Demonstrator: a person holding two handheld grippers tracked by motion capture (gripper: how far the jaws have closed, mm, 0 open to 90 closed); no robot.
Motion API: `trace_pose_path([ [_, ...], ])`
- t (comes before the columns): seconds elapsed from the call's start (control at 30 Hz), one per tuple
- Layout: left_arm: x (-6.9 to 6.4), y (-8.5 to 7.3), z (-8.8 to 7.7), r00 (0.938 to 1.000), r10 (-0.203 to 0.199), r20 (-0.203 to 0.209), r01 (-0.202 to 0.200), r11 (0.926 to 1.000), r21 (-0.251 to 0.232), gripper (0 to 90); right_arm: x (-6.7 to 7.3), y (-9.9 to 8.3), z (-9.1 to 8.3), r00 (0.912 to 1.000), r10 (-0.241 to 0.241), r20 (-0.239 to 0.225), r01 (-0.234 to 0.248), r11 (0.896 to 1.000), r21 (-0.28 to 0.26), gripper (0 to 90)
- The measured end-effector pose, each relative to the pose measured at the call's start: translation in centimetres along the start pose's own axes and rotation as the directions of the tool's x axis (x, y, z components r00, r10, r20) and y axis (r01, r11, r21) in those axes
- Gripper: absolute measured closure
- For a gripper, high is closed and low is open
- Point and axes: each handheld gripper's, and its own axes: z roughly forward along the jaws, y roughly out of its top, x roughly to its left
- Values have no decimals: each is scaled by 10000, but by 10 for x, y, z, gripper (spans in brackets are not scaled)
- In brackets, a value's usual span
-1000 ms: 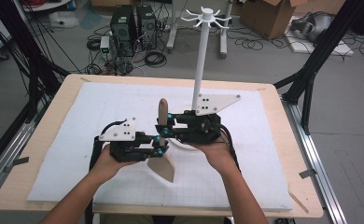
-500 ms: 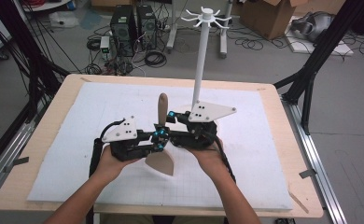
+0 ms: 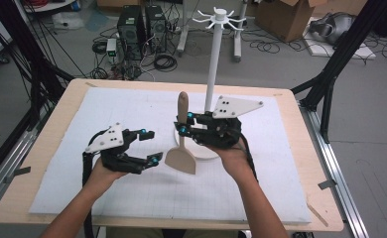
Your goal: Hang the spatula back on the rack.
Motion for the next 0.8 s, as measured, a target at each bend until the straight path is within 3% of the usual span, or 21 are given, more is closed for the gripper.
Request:
trace_pose_path([
  [0.13,11,-10,-21,9970,-299,-718,290,9995,-141,222,-17,12,-13,9998,198,-78,-199,9997,-159,755],
  [0.33,21,-22,-39,9872,-332,-1561,338,9994,9,234,-46,36,-31,9996,259,-94,-262,9993,-275,755],
  [0.57,22,-26,-42,9832,-197,-1816,245,9994,242,243,-77,60,-42,9972,469,-583,-483,9986,-226,755],
  [0.8,19,-23,-34,9861,-32,-1663,86,9995,317,249,-100,69,-48,9940,881,-645,-895,9958,-194,755],
])
